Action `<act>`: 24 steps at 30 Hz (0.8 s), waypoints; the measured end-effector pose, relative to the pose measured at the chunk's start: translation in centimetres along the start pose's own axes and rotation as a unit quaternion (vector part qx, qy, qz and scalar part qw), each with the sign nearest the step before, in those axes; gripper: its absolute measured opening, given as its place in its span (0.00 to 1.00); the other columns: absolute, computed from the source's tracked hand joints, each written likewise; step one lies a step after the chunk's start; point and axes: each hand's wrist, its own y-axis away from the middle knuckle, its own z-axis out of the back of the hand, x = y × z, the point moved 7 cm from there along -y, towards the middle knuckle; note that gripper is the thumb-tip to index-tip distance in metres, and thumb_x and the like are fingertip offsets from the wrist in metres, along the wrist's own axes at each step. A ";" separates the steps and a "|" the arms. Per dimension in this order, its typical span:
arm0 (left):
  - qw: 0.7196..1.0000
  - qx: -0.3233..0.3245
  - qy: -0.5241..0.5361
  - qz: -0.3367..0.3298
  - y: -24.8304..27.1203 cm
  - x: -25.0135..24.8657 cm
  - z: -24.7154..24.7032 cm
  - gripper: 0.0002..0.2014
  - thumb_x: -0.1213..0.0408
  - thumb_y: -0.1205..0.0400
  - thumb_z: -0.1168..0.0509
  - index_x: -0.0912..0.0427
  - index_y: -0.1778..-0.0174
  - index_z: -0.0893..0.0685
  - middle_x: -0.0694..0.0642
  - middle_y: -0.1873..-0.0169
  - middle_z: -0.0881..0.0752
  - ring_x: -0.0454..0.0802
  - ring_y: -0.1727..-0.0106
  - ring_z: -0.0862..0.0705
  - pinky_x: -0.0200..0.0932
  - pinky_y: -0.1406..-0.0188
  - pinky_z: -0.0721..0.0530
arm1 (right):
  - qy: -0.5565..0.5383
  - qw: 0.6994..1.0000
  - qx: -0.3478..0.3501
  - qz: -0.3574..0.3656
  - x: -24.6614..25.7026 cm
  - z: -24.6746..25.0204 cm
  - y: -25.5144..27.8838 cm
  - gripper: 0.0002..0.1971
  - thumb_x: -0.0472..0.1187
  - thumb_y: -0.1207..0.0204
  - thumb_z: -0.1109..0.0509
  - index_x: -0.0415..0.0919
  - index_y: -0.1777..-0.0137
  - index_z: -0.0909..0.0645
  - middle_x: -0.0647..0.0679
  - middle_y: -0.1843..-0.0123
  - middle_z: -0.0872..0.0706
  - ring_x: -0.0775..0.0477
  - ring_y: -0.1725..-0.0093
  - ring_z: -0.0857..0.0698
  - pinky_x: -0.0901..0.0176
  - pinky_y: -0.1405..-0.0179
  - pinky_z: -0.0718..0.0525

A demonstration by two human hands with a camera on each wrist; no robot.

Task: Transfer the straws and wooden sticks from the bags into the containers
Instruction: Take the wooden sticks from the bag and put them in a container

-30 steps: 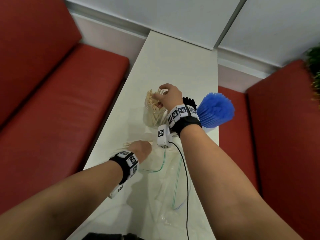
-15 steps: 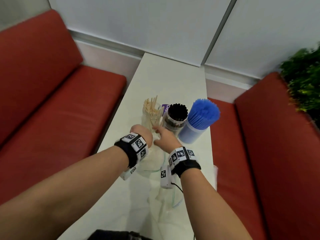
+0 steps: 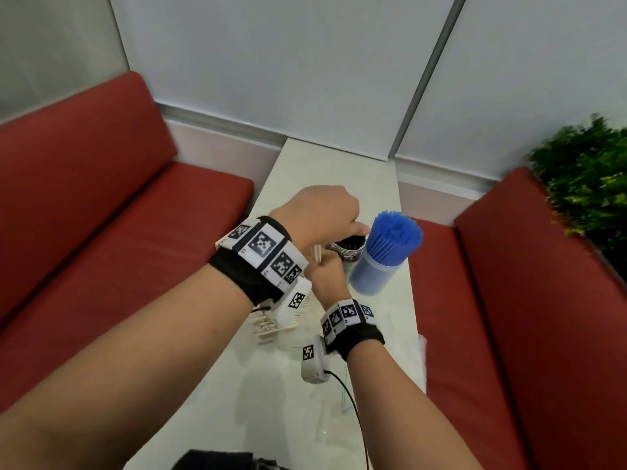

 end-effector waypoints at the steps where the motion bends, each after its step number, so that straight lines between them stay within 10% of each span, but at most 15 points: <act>1: 1.000 -0.028 0.011 -0.009 0.2 0.0 0.4 0.27 0.38 0.16 0.46 0.51 0.76 0.28 0.47 0.76 0.24 0.47 0.71 0.23 0.41 0.77 0.37 | 0.016 1.000 -0.008 0.007 0.4 0.2 0.0 0.15 0.45 0.24 0.27 0.43 0.69 0.26 0.46 0.72 0.24 0.48 0.68 0.26 0.51 0.65 0.26; 5: 0.986 -0.092 0.133 -0.046 1.2 -1.3 0.4 0.29 0.35 0.16 0.49 0.52 0.72 0.19 0.48 0.74 0.17 0.46 0.68 0.18 0.46 0.71 0.26 | 0.055 0.998 -0.004 0.042 2.7 0.7 0.2 0.10 0.30 0.17 0.35 0.43 0.58 0.25 0.49 0.63 0.21 0.55 0.65 0.24 0.56 0.60 0.19; 10: 0.735 -0.377 0.556 0.092 3.9 4.3 1.2 0.16 0.46 0.14 0.42 0.47 0.52 0.11 0.42 0.53 0.09 0.39 0.46 0.12 0.36 0.40 0.18 | -0.113 0.994 0.003 0.008 6.0 3.1 1.2 0.22 0.41 0.16 0.30 0.45 0.72 0.30 0.54 0.82 0.33 0.54 0.83 0.36 0.63 0.82 0.37; 13: 0.676 -0.117 0.680 0.259 3.3 5.2 -6.2 0.19 0.52 0.13 0.42 0.63 0.47 0.12 0.59 0.50 0.09 0.59 0.45 0.11 0.59 0.34 0.17 | -0.201 0.979 0.013 0.034 9.3 4.5 1.5 0.24 0.44 0.22 0.26 0.48 0.77 0.32 0.49 0.81 0.37 0.49 0.81 0.38 0.60 0.77 0.38; 16: 0.561 0.188 0.778 0.209 4.6 0.0 -11.1 0.18 0.56 0.15 0.39 0.70 0.43 0.17 0.68 0.48 0.14 0.64 0.48 0.13 0.60 0.40 0.15 | -0.260 0.962 0.054 0.061 11.5 4.8 1.7 0.25 0.40 0.22 0.27 0.45 0.78 0.35 0.48 0.83 0.37 0.49 0.83 0.39 0.59 0.78 0.39; 21: 0.300 0.231 0.896 0.231 5.4 -3.2 -12.3 0.12 0.63 0.17 0.36 0.69 0.59 0.17 0.62 0.63 0.16 0.54 0.69 0.13 0.42 0.72 0.11 | -0.244 0.964 0.072 0.073 11.7 4.6 2.3 0.24 0.37 0.20 0.27 0.46 0.76 0.32 0.49 0.80 0.35 0.51 0.83 0.37 0.60 0.78 0.36; 24: 0.295 0.228 0.904 0.210 5.3 -3.0 -12.0 0.13 0.62 0.21 0.35 0.65 0.68 0.17 0.57 0.71 0.19 0.44 0.81 0.22 0.30 0.88 0.23 | -0.241 0.966 0.062 0.070 11.2 4.8 2.5 0.23 0.39 0.22 0.24 0.45 0.73 0.34 0.47 0.78 0.36 0.49 0.81 0.35 0.54 0.73 0.35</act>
